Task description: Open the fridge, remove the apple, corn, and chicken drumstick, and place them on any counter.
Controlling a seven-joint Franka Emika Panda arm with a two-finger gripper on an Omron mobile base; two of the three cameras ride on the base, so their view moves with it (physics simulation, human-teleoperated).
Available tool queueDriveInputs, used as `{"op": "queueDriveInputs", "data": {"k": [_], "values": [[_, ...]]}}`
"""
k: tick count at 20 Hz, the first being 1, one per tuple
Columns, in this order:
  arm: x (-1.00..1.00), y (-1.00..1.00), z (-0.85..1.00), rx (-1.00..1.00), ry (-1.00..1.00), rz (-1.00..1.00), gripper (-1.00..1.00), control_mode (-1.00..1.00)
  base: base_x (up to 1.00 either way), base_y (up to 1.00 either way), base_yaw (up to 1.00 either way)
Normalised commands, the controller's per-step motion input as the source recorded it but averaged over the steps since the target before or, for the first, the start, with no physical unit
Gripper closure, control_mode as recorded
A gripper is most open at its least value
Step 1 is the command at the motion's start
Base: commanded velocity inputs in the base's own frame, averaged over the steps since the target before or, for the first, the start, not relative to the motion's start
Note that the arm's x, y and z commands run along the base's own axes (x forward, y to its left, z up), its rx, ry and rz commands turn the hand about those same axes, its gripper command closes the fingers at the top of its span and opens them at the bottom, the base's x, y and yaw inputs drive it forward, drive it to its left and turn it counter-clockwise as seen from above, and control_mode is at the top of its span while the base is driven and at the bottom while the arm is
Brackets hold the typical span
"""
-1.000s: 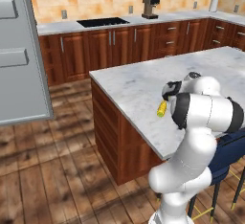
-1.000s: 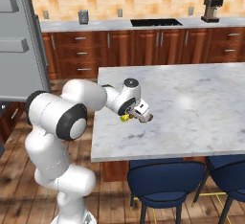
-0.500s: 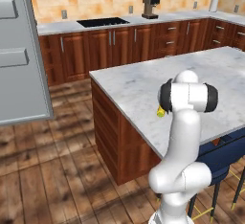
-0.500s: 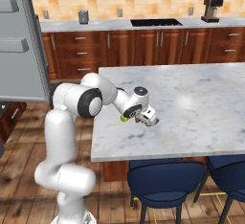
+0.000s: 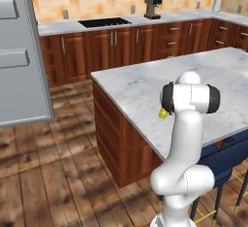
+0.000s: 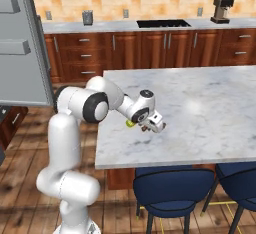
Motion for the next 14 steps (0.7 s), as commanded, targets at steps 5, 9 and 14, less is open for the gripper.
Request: {"op": "queueDriveInputs", "data": {"k": [5,9,14], "values": [[-1.0,0.02,-0.1,0.03,0.12,-0.06,-1.0,-1.0,0.0,0.0,0.0],[-0.89,0.06,-0.18,0.03,0.12,-0.01,-1.0,-1.0,0.0,0.0,0.0],[-1.0,0.0,-0.2,0.04,0.1,-0.02,-1.0,-1.0,0.0,0.0,0.0]]}}
